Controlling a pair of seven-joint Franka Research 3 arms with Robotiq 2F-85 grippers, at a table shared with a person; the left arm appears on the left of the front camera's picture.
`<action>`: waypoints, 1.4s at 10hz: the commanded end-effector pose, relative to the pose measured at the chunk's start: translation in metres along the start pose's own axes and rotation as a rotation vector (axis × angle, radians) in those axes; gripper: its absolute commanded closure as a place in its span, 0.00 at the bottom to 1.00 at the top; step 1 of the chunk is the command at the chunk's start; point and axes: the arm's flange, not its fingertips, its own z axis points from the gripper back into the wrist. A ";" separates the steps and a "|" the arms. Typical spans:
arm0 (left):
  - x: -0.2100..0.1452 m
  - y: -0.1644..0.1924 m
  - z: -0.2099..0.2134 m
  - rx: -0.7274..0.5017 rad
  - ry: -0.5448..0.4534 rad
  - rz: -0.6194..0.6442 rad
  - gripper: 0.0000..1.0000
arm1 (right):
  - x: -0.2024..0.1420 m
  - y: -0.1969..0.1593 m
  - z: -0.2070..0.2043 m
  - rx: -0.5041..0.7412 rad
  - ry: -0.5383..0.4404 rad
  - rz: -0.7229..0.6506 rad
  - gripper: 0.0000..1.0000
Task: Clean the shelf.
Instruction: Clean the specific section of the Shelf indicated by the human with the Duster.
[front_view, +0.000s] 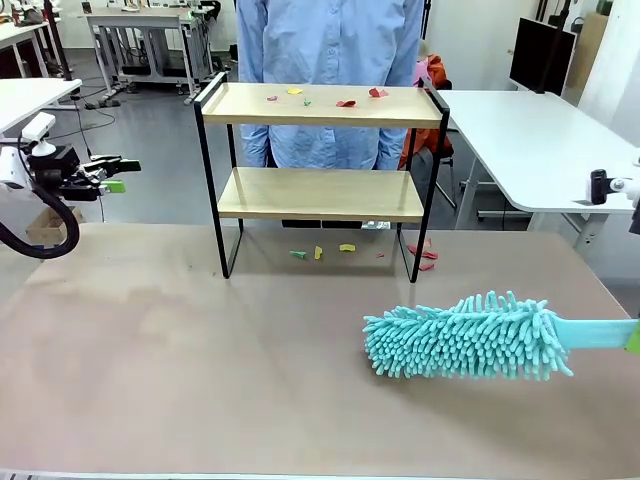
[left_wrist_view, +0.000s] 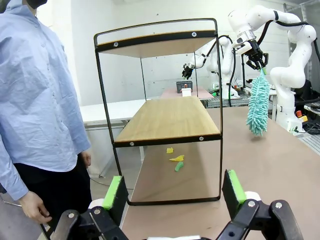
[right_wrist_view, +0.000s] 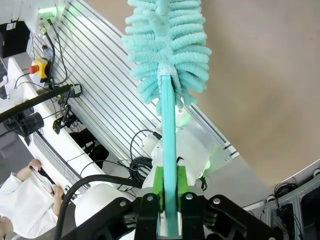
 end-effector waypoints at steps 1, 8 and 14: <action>0.002 -0.001 -0.002 0.005 -0.002 -0.014 0.00 | 0.001 0.005 0.003 0.015 -0.007 -0.022 0.87; 0.002 -0.001 -0.002 0.005 -0.002 -0.014 0.00 | 0.001 0.005 0.003 0.015 -0.007 -0.022 0.87; 0.002 -0.001 -0.002 0.005 -0.002 -0.014 0.00 | 0.001 0.005 0.003 0.015 -0.007 -0.022 0.87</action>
